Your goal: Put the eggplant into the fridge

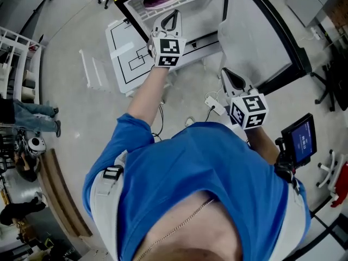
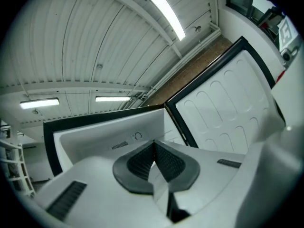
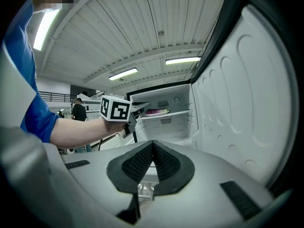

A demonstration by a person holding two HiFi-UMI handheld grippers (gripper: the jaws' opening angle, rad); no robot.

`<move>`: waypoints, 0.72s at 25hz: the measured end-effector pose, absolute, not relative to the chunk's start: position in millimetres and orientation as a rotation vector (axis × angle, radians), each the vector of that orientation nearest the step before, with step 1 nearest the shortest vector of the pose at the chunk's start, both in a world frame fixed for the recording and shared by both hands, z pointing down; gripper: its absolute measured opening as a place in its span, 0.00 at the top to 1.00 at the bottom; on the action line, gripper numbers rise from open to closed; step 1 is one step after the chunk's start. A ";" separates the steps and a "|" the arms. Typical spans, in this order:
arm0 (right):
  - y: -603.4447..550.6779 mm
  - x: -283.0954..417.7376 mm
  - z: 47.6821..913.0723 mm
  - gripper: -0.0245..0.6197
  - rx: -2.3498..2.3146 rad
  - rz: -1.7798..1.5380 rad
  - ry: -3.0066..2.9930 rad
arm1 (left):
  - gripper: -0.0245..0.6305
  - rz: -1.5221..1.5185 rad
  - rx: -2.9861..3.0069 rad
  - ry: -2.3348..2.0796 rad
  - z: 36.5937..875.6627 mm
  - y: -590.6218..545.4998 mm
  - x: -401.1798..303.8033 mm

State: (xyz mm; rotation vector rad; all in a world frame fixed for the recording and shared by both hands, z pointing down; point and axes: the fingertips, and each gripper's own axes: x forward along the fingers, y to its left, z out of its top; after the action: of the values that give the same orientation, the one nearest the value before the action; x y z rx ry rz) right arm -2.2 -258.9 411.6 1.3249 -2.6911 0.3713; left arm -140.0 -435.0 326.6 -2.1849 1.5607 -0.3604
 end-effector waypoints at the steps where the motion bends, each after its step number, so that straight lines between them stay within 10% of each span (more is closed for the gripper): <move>1: -251.2 5.1 408.3 0.96 1.322 0.365 -2.693 | 0.95 -0.333 -2.197 1.570 319.5 -422.4 -133.0; 18: -188.9 59.6 419.4 0.96 1.324 0.414 -2.703 | 0.95 -0.031 -2.507 1.714 344.9 -268.7 -111.5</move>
State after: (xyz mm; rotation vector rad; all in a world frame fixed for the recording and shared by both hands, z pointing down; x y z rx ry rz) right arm 59.6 -188.9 419.4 1.3238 -2.7032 0.4140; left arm -111.5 -268.7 344.9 -2.5073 1.7137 -0.0314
